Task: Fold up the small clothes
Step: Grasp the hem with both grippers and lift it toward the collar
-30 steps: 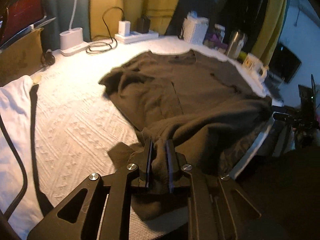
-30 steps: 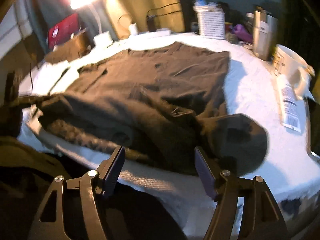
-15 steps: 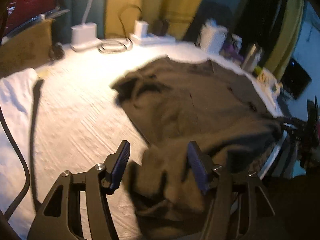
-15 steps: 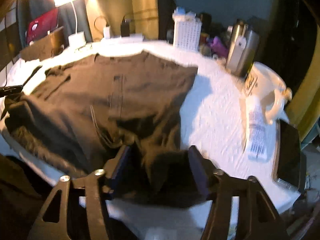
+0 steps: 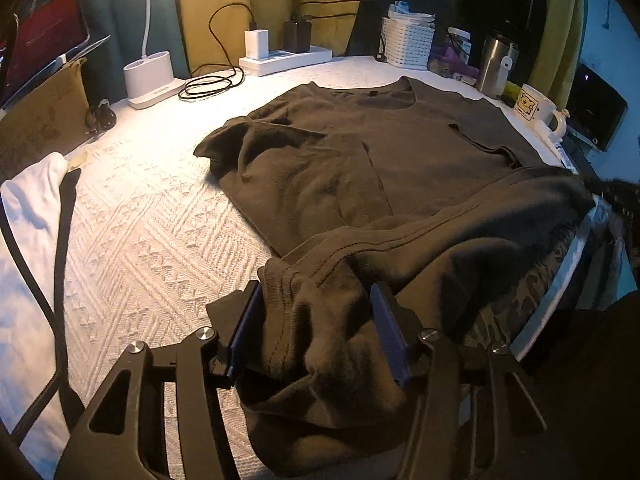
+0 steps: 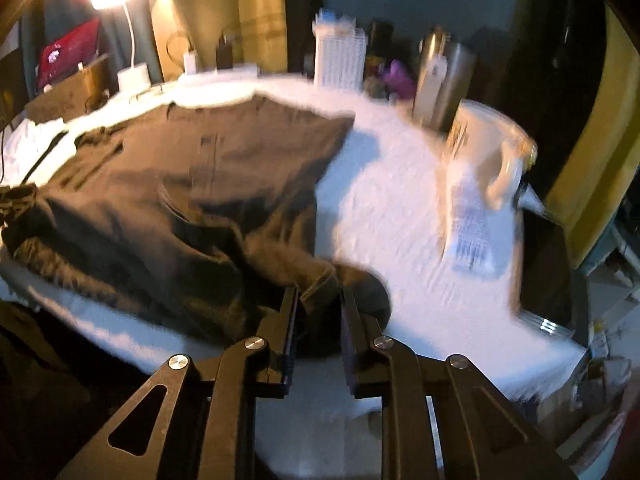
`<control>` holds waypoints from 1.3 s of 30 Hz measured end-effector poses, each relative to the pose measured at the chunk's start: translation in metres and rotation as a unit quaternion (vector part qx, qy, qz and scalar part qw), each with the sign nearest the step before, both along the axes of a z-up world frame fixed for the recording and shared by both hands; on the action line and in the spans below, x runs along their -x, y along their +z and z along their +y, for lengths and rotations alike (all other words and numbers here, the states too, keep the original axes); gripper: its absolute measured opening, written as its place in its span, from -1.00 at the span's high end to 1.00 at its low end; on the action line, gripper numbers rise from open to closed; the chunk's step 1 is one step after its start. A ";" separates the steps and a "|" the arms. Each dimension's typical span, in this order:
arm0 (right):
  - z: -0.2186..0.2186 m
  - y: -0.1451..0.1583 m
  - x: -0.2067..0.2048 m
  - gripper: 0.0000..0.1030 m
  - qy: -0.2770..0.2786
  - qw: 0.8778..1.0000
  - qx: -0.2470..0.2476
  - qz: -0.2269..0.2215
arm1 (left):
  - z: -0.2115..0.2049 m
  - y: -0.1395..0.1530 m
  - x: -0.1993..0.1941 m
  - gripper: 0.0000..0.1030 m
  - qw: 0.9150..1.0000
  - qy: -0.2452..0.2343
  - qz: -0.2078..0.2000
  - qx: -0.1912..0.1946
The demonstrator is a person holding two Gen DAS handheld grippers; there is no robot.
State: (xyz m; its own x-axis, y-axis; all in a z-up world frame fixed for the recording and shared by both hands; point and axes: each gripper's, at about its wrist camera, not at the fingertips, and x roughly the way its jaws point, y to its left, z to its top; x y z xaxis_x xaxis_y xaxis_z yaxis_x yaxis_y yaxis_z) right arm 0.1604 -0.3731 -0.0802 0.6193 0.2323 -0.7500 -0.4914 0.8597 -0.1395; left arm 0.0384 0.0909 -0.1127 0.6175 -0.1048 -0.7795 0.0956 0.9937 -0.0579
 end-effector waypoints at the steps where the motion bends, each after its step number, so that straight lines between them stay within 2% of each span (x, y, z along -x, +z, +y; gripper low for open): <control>1: 0.004 0.004 0.000 0.60 0.009 1.000 0.004 -0.011 | 0.000 -0.001 -0.001 -0.04 1.000 0.000 0.001 0.000; 5: 0.029 0.005 -0.009 0.57 0.045 0.998 0.027 -0.022 | 0.000 -0.004 -0.001 -0.02 1.000 0.000 0.001 0.008; 7: 0.032 0.008 -0.013 0.35 0.041 0.998 0.023 -0.029 | 0.000 -0.004 0.000 -0.02 1.000 0.000 -0.001 0.010; 9: 0.033 0.017 -0.018 -0.50 0.037 0.998 0.011 -0.040 | 0.001 -0.004 0.000 -0.02 1.000 -0.001 -0.002 0.012; 10: 0.035 0.021 -0.020 -0.60 0.039 0.998 0.008 -0.046 | 0.002 -0.005 0.000 -0.02 1.000 -0.001 -0.002 0.014; 13: 0.044 0.023 -0.027 -0.62 0.053 0.998 0.009 -0.045 | 0.002 -0.005 0.000 -0.02 1.000 -0.002 -0.002 0.015; 19: 0.057 0.000 -0.020 -0.60 0.091 0.995 0.034 0.008 | 0.003 -0.002 0.004 -0.02 1.000 -0.004 -0.007 0.016; 20: 0.058 -0.003 -0.018 -0.51 0.095 0.995 0.030 0.015 | 0.003 -0.002 0.003 -0.02 1.000 -0.004 -0.008 0.017; 21: 0.060 -0.006 -0.018 -0.30 0.097 0.995 0.026 0.023 | 0.003 -0.002 0.003 -0.02 1.000 -0.003 -0.008 0.020; 24: 0.071 -0.018 -0.022 0.16 0.103 0.994 0.024 0.036 | 0.004 -0.003 0.001 -0.02 1.000 -0.004 -0.007 0.026; 27: 0.083 -0.027 -0.021 0.20 0.122 0.991 0.022 0.052 | 0.005 -0.003 0.001 -0.02 1.000 -0.003 -0.007 0.030; 28: 0.084 -0.029 -0.020 0.26 0.125 0.990 0.022 0.053 | 0.005 -0.003 0.001 0.05 0.999 -0.002 -0.006 0.034; 30: 0.084 -0.030 -0.020 0.62 0.129 0.990 0.012 0.062 | 0.004 -0.003 0.002 0.23 0.999 -0.008 -0.006 0.041; 32: 0.081 -0.024 -0.020 0.84 0.127 0.990 0.002 0.062 | -0.001 0.000 0.003 0.51 0.999 -0.014 -0.011 0.037; 35: 0.076 -0.010 -0.020 0.85 0.121 0.991 -0.010 0.048 | -0.005 0.008 0.003 0.66 0.999 -0.015 -0.028 0.026; 39: 0.074 0.018 -0.023 0.86 0.117 0.993 -0.020 0.010 | -0.007 0.021 0.000 0.68 0.999 -0.010 -0.048 0.017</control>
